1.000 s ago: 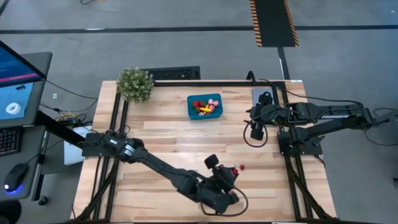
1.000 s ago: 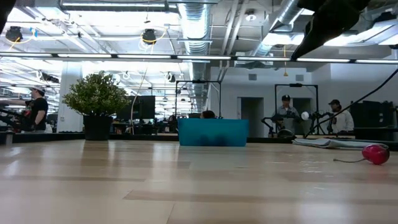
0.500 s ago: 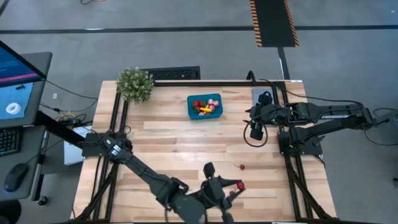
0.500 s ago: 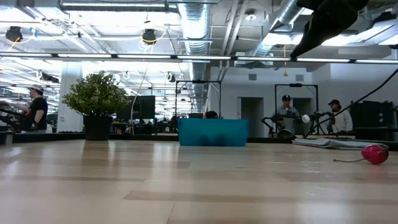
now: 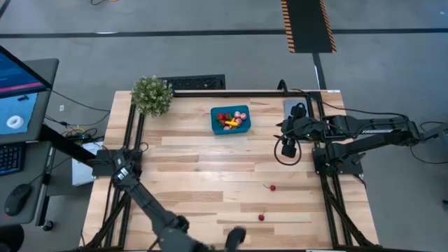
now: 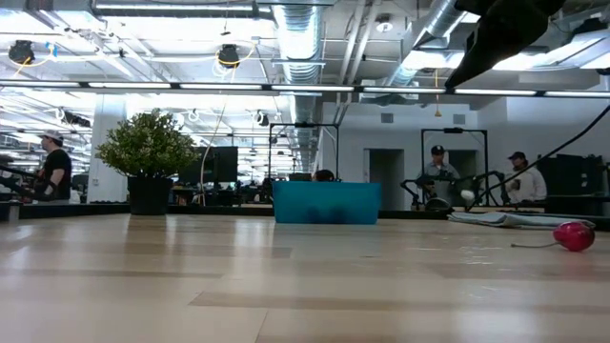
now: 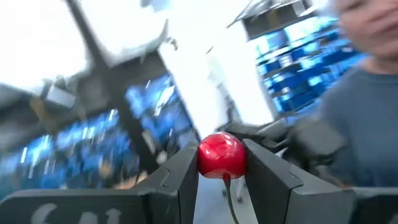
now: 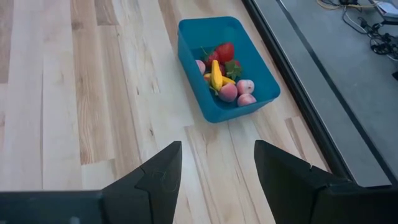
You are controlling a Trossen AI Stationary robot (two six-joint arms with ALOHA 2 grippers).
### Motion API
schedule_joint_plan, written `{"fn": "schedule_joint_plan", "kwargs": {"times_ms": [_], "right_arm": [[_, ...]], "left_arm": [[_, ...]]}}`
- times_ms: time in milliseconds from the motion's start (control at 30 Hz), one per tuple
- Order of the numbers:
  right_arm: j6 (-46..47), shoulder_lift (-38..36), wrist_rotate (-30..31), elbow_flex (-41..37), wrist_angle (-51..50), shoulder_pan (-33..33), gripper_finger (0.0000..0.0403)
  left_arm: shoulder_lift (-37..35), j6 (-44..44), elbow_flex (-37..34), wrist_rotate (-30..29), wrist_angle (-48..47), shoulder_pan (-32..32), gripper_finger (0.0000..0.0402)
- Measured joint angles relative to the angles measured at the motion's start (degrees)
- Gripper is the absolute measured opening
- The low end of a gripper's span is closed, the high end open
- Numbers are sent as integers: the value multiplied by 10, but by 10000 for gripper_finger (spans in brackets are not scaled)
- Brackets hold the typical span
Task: Pick and placing Produce into tupperware
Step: Put the cherry into the blue bin
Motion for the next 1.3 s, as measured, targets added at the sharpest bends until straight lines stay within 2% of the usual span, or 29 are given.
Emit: {"fn": "schedule_joint_plan", "kwargs": {"times_ms": [233,400,600,767,833,933,1100,1200,1300], "right_arm": [[0,0,0,0,8,0,225],[0,0,0,0,11,0,225],[0,0,0,0,11,0,225],[0,0,0,0,11,0,225],[0,0,0,0,11,0,225],[0,0,0,0,11,0,225],[0,0,0,0,12,0,225],[0,0,0,0,12,0,225],[0,0,0,0,12,0,225]], "left_arm": [[0,217,-1,96,7,-44,106],[0,317,-9,103,2,-69,106],[1,335,-10,101,-4,-83,106],[1,272,-10,65,-15,-80,106],[1,229,-10,26,-17,-74,106],[1,165,-10,-66,-18,-61,106],[1,47,-10,-278,-43,-26,106],[1,-29,-10,-400,-95,2,106],[1,-117,-10,-487,-173,33,106]]}}
